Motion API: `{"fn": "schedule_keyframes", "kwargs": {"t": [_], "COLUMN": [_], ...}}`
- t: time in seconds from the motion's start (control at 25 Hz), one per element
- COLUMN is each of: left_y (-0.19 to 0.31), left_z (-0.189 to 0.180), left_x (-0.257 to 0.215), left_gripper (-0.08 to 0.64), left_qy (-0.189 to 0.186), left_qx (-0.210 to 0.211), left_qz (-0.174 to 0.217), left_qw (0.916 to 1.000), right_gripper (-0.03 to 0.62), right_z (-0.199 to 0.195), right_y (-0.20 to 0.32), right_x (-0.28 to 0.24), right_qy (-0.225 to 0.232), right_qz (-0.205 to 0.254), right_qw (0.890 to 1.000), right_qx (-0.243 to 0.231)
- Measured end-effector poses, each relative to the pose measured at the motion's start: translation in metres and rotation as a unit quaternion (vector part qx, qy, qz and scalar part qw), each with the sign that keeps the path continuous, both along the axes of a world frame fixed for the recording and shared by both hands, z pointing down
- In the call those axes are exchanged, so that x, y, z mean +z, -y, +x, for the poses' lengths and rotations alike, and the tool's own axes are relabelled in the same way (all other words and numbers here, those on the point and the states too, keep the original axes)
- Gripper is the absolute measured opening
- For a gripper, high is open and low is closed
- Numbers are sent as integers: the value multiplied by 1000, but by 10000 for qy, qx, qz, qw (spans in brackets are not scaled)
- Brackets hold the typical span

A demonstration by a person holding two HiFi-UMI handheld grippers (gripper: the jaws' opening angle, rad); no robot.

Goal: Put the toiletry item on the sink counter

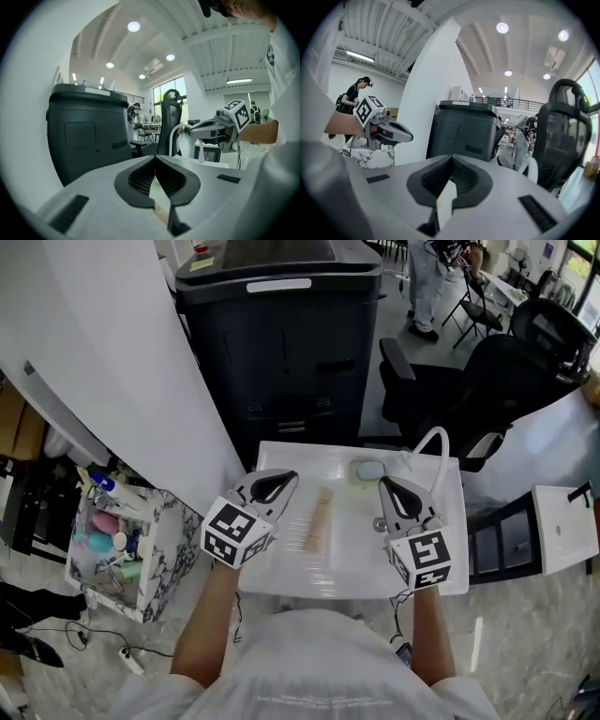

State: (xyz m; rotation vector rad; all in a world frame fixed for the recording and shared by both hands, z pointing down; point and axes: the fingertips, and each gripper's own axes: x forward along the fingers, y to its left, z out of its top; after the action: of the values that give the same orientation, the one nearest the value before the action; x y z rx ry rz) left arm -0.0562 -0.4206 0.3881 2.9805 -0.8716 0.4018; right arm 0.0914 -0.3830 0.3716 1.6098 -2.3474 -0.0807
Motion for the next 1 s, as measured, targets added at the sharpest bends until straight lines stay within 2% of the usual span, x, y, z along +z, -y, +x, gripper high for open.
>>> {"fn": "schedule_keyframes", "kwargs": {"t": [0.16,0.32,0.48,1.0], "left_y": [-9,-13,-13,-12], "left_z": [-1,-1,-2,1], "left_x": [-29,-56,-73,-87], "left_gripper": [11,11,11,11], "left_qy": [-163,-350,-504,-526], "left_qx": [-1,-51,-178,-265], "left_qz": [316,590,676,873], "left_qw": [9994,9976,9963,9944], "right_gripper": [-3,-3,-3,-5], "right_z": [3,-1,-5,-2], "right_y": [-4,-5,-7,-3], "right_x": [-29,-48,-59,-62], "right_qy": [65,23,11,-68], "right_qz": [362,567,683,716], "right_qw": [9993,9984,9975,9970], "right_qx": [83,-61,-167,-291]}}
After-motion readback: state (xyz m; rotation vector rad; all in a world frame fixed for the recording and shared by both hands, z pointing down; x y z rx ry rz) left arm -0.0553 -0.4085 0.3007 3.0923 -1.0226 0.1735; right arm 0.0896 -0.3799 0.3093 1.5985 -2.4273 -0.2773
